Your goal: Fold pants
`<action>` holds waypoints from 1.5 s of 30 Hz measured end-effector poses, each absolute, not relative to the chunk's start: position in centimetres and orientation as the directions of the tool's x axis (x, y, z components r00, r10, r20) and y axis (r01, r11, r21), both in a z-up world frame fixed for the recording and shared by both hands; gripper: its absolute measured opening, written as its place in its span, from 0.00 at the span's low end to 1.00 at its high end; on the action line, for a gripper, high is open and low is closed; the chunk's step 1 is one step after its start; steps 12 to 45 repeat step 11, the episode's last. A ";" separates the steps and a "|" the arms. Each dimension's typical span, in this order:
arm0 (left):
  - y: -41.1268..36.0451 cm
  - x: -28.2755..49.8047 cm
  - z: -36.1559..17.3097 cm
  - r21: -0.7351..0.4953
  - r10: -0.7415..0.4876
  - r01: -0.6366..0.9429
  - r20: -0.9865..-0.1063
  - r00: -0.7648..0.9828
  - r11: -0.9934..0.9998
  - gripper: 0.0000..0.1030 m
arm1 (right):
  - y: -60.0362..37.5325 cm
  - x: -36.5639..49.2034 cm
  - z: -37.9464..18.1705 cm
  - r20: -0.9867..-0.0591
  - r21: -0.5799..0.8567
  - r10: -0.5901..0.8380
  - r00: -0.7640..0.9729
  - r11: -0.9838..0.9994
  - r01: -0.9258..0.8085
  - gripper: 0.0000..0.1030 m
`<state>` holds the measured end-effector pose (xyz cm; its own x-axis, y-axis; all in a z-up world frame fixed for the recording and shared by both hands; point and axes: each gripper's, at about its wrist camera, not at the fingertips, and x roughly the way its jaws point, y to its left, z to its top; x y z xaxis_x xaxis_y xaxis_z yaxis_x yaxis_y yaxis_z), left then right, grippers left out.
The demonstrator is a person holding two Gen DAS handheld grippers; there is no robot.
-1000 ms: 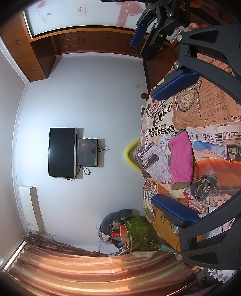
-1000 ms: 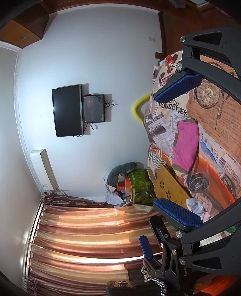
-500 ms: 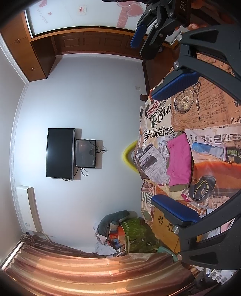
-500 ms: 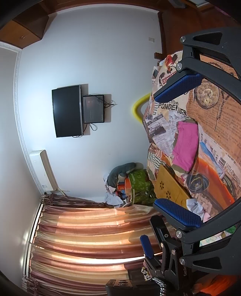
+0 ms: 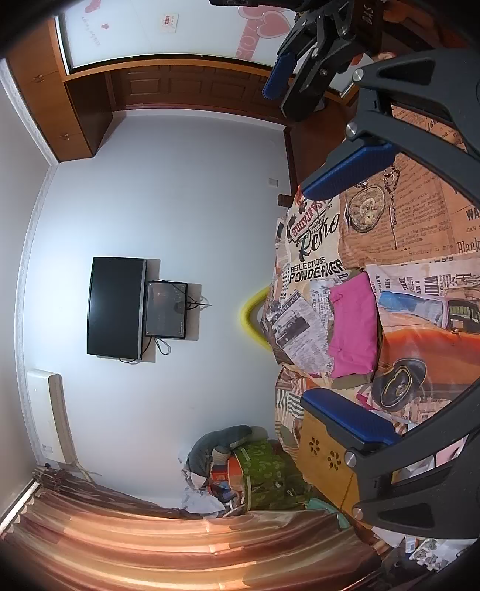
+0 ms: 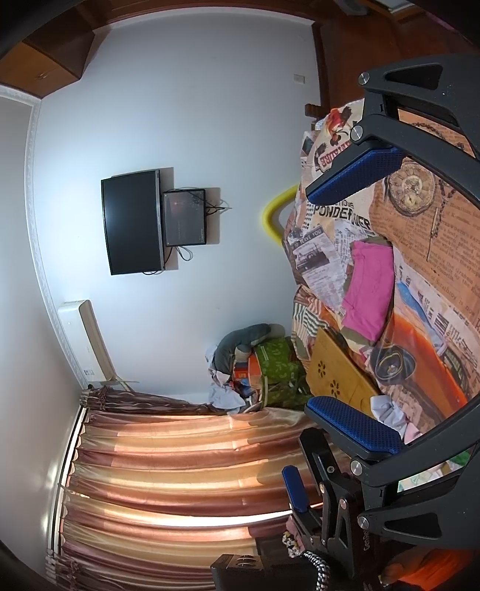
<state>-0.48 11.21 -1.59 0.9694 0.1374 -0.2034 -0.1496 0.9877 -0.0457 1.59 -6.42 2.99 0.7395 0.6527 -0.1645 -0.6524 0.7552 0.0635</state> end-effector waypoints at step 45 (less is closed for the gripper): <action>10.6 -0.6 -1.6 -0.027 0.138 -0.146 -0.195 0.971 0.989 1.00 | -6.2 1.5 2.8 -0.166 0.067 0.653 0.739 0.755 -0.653 1.00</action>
